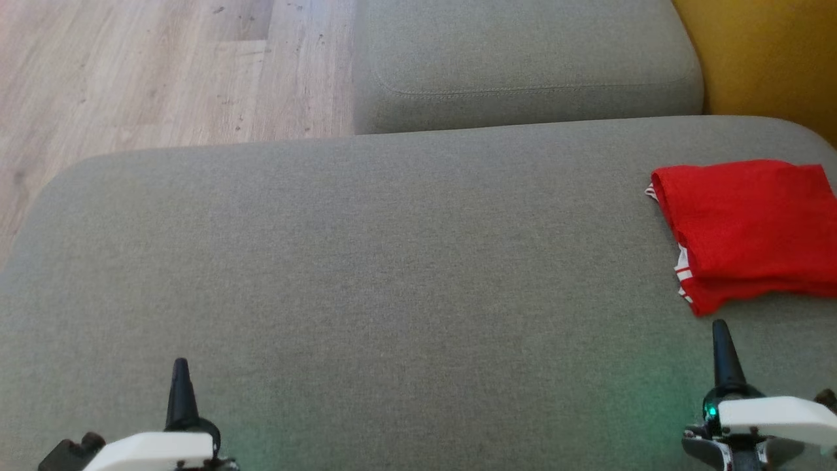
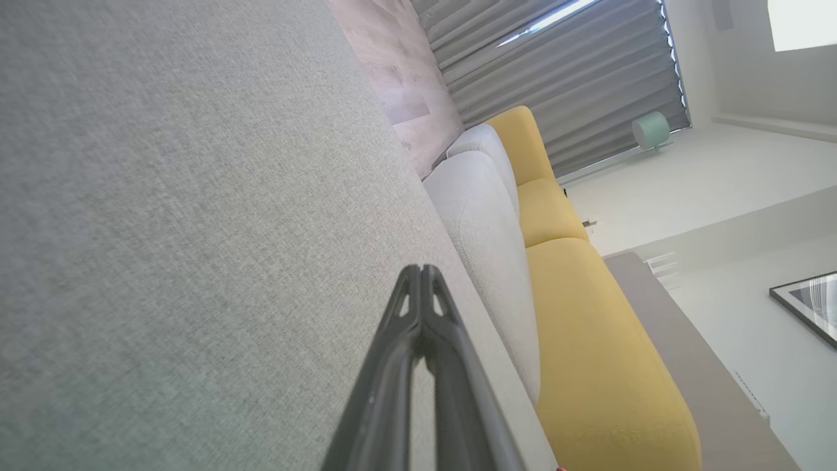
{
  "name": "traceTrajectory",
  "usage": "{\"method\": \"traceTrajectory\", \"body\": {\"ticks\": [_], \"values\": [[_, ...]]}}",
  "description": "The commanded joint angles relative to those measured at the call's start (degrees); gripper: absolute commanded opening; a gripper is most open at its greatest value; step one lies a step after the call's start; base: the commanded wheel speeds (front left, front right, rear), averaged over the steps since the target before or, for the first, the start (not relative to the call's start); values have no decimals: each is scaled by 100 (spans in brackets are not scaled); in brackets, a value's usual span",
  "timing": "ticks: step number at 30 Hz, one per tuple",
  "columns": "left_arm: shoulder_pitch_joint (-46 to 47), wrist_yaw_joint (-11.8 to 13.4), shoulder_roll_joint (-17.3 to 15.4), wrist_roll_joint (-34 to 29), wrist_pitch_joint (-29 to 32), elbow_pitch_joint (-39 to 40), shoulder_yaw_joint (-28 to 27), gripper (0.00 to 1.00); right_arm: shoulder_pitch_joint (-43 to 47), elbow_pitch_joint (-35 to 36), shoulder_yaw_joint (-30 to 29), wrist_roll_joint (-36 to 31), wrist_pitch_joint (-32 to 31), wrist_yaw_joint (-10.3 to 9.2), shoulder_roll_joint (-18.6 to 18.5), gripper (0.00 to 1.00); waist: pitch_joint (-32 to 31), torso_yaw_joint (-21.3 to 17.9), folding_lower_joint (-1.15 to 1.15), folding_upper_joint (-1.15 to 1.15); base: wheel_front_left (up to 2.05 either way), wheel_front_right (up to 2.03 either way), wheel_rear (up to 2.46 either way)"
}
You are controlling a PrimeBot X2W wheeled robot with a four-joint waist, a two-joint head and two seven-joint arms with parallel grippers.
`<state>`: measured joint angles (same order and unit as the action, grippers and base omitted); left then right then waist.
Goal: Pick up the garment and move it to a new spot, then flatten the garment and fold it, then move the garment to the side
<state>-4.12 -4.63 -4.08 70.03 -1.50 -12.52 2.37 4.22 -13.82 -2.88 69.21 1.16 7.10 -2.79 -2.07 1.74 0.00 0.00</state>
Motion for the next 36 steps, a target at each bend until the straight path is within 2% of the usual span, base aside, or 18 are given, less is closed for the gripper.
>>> {"method": "traceTrajectory", "body": {"ticks": [1, 36], "values": [[339, -43, -74, 134, 40, 143, -185, 0, -325, 157, 52, 146, -44, 28, -144, 0, 6, -5, 0, 0, 0, 0, 0], [1011, -286, -49, 2409, 611, -141, -655, 0, -1023, -10, -179, 2449, -617, 39, -143, 0, 225, -174, 0, 0, 0, 0, 0]]}}
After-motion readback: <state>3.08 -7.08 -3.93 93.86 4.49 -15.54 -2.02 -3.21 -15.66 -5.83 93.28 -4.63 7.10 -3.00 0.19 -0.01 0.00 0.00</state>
